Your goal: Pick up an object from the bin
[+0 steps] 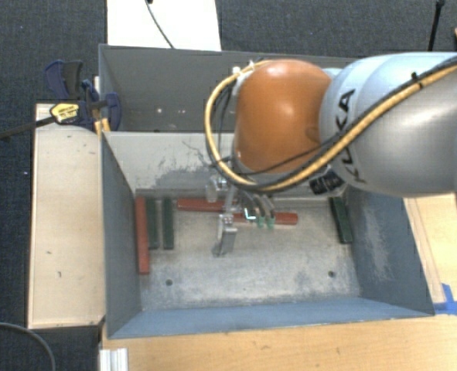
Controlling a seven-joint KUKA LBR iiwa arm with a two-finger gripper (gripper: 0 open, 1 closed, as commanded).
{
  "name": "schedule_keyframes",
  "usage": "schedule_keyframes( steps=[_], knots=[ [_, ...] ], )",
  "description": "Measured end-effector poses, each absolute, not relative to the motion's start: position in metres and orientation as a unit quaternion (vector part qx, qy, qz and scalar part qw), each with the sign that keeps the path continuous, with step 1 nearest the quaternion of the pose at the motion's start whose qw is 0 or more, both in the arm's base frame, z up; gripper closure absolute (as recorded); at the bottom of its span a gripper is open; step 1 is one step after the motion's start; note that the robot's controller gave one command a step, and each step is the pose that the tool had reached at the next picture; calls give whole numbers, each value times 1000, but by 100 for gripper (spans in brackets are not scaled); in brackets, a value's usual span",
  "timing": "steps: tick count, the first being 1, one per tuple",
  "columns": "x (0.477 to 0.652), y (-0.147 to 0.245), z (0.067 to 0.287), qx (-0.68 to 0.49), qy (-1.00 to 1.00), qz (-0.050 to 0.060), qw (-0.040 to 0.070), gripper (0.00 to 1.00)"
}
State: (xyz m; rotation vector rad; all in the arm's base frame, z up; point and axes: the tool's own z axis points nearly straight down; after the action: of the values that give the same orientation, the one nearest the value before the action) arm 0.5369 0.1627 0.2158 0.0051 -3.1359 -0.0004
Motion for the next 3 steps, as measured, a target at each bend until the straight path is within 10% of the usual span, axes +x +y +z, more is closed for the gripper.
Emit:
schedule_keyframes(
  steps=[1,2,3],
  knots=[
    [524,112,156,1,-1000,2,3,0],
    [592,43,68,91,-996,1,-2,0],
    [594,48,73,90,-996,-1,-5,100]
  ],
)
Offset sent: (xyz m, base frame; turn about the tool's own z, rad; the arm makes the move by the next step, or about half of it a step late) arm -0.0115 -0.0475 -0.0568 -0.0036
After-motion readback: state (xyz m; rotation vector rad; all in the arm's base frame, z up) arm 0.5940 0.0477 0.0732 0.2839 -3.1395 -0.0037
